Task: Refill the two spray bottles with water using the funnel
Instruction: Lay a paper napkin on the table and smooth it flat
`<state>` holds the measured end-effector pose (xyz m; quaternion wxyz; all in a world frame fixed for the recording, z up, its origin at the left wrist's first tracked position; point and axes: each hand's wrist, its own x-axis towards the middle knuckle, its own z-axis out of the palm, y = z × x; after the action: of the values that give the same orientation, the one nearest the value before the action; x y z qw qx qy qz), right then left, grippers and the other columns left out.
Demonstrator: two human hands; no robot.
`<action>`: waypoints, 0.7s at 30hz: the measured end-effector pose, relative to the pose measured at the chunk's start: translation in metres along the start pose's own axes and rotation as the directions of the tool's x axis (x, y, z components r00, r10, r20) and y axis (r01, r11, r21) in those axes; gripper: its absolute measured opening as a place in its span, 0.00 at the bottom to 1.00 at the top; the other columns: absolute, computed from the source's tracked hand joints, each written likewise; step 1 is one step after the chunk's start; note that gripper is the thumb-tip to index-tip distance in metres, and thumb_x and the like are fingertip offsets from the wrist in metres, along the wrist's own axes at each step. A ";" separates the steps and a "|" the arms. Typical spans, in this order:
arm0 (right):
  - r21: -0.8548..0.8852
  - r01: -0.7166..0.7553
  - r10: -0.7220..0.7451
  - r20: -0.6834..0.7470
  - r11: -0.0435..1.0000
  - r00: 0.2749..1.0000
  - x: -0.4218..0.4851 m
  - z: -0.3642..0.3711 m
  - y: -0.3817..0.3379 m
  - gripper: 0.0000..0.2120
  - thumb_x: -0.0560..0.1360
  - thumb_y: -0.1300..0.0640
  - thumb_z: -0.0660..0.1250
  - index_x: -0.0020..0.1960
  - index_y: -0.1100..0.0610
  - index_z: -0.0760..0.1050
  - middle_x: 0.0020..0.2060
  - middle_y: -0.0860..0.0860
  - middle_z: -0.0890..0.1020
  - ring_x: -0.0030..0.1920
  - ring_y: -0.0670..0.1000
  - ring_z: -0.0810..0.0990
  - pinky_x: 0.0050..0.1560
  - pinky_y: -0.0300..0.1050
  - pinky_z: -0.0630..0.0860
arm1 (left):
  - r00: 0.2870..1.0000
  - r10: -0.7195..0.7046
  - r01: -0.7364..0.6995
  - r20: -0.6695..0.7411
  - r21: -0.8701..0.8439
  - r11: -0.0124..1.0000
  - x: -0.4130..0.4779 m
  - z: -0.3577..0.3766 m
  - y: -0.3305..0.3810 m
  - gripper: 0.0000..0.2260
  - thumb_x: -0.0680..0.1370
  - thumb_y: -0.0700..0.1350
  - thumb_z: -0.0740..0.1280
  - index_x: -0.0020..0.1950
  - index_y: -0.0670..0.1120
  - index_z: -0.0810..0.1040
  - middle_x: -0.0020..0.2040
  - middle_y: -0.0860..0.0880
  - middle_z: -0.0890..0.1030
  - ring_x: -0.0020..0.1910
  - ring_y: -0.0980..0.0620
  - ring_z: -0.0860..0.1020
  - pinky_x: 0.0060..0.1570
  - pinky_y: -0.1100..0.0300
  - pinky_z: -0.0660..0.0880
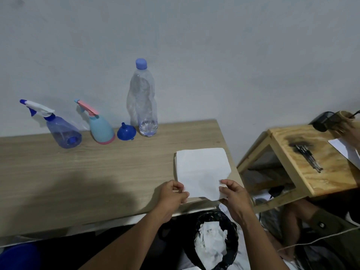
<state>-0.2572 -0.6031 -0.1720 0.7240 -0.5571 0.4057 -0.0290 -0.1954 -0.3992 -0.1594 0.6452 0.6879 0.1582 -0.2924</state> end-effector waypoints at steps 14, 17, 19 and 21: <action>0.169 -0.044 0.018 0.152 0.985 0.988 -0.001 -0.006 -0.026 0.16 0.77 0.74 0.62 0.57 0.59 0.81 0.57 0.58 0.83 0.54 0.58 0.83 0.50 0.51 0.84 | 0.902 -0.115 0.162 0.415 -0.080 0.984 0.001 -0.025 0.033 0.22 0.73 0.25 0.65 0.63 0.44 0.75 0.62 0.43 0.69 0.46 0.49 0.73 0.40 0.56 0.75; 0.140 -0.030 0.003 0.191 0.990 0.982 -0.007 -0.003 -0.033 0.21 0.77 0.76 0.60 0.63 0.60 0.78 0.57 0.59 0.83 0.50 0.57 0.84 0.46 0.52 0.85 | 0.896 -0.137 0.175 0.421 -0.053 0.983 -0.003 -0.023 0.037 0.18 0.77 0.30 0.66 0.64 0.45 0.76 0.61 0.47 0.72 0.48 0.52 0.74 0.44 0.56 0.76; 0.124 -0.013 -0.013 0.209 0.992 0.978 -0.007 -0.004 -0.036 0.23 0.76 0.76 0.60 0.65 0.59 0.77 0.60 0.61 0.80 0.51 0.58 0.83 0.47 0.54 0.84 | 0.923 -0.116 0.153 0.367 -0.073 0.986 -0.006 -0.020 0.038 0.14 0.79 0.38 0.67 0.64 0.46 0.77 0.56 0.52 0.77 0.51 0.55 0.75 0.53 0.55 0.72; 0.132 0.009 -0.040 0.234 0.991 0.971 -0.008 -0.005 -0.039 0.24 0.75 0.77 0.61 0.64 0.57 0.78 0.64 0.59 0.79 0.51 0.56 0.84 0.45 0.51 0.85 | 0.964 -0.044 0.060 0.262 -0.055 0.997 -0.004 -0.017 0.037 0.11 0.79 0.44 0.69 0.61 0.47 0.80 0.53 0.54 0.81 0.49 0.58 0.77 0.54 0.60 0.72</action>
<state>-0.2493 -0.6183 -0.1354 0.8013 -0.5134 0.3070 0.0023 -0.1730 -0.3861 -0.1272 0.6738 0.6185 0.0990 -0.3920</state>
